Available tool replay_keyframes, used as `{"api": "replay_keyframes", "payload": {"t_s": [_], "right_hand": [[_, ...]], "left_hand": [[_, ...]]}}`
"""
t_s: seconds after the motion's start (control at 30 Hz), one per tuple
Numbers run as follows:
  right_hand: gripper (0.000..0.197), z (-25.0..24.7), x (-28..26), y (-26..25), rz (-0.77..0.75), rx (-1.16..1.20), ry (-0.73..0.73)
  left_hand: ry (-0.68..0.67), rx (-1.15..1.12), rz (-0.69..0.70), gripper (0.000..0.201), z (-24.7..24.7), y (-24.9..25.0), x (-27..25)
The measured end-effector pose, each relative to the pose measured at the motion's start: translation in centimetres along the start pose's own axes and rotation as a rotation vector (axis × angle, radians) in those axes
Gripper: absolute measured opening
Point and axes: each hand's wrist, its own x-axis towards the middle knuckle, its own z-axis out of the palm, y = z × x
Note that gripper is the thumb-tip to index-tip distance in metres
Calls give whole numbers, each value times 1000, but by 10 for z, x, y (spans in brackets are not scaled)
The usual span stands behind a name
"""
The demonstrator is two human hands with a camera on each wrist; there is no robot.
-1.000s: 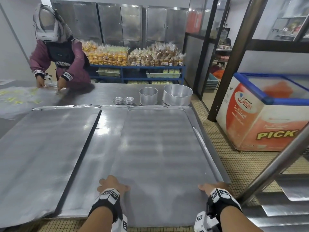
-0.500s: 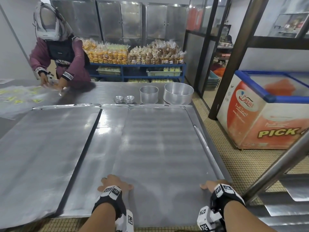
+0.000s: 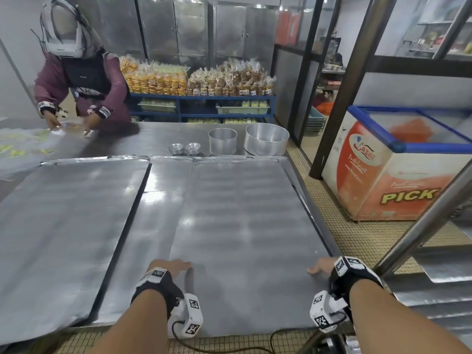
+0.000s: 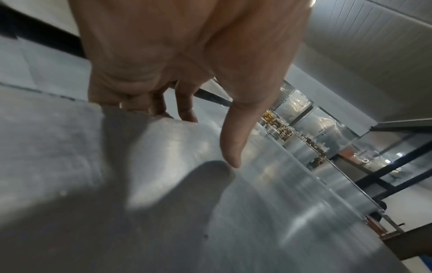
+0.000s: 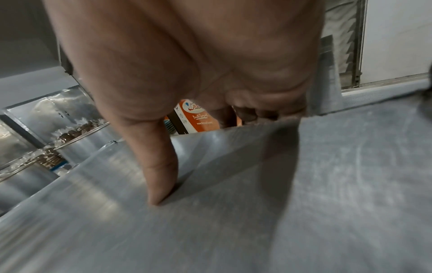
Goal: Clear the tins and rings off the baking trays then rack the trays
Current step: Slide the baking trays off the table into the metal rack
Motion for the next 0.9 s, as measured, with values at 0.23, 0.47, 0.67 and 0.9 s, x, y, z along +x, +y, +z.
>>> {"api": "replay_keyframes", "payload": {"t_s": [0.23,0.47,0.67,0.9], "right_hand": [[56,29,-18,-3,-32,-5,-98],[57,71,-38,-13,-18,59,-189],[93,92,-41,-6,126,232,-113],[25,94,-81,-34,64,92,-71]], "left_hand": [[37,358,33,56,-23,-17,1],[-14,409,60,46,-29,-44,13],[-55,495,135,50,-40,-45,10],[-89,637,226,49,-71,-44,11]]}}
